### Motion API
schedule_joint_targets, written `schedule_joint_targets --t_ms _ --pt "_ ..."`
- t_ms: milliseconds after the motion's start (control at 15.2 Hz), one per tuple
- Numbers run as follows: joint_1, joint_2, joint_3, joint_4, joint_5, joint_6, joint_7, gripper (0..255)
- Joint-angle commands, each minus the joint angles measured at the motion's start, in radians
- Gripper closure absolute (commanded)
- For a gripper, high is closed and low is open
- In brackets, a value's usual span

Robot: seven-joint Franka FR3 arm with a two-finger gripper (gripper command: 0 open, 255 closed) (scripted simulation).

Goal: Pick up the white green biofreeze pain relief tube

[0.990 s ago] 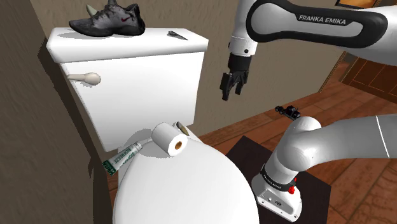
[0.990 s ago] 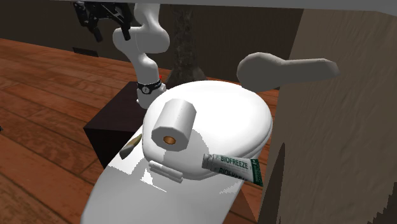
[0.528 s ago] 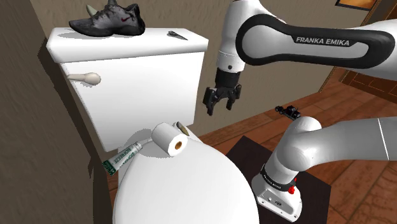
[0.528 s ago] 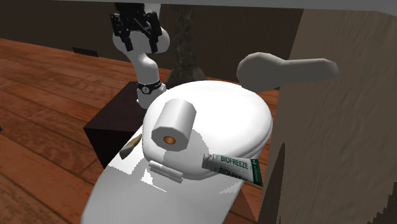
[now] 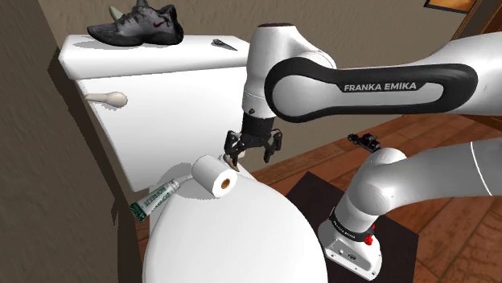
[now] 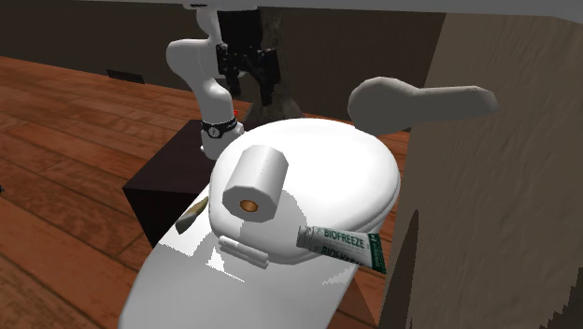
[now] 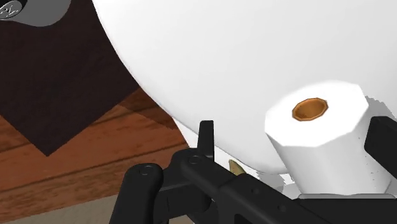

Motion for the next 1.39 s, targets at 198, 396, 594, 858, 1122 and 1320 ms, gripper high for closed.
schedule_joint_targets --t_ms 198,396,594,858,1122,1320 --pt "-0.092 0.148 0.204 0.083 0.023 0.127 0.275 0" --pt "-0.182 0.256 0.339 0.152 -0.009 0.198 0.447 0" --pt "-0.311 0.384 0.502 0.234 -0.09 0.263 0.641 0" --pt "-0.648 0.681 0.896 0.361 -0.408 0.329 1.03 0" --pt "-0.268 1.116 0.611 0.542 -0.901 0.236 1.5 0" --pt "-0.112 1.25 0.483 0.683 -1.005 0.179 1.642 0"
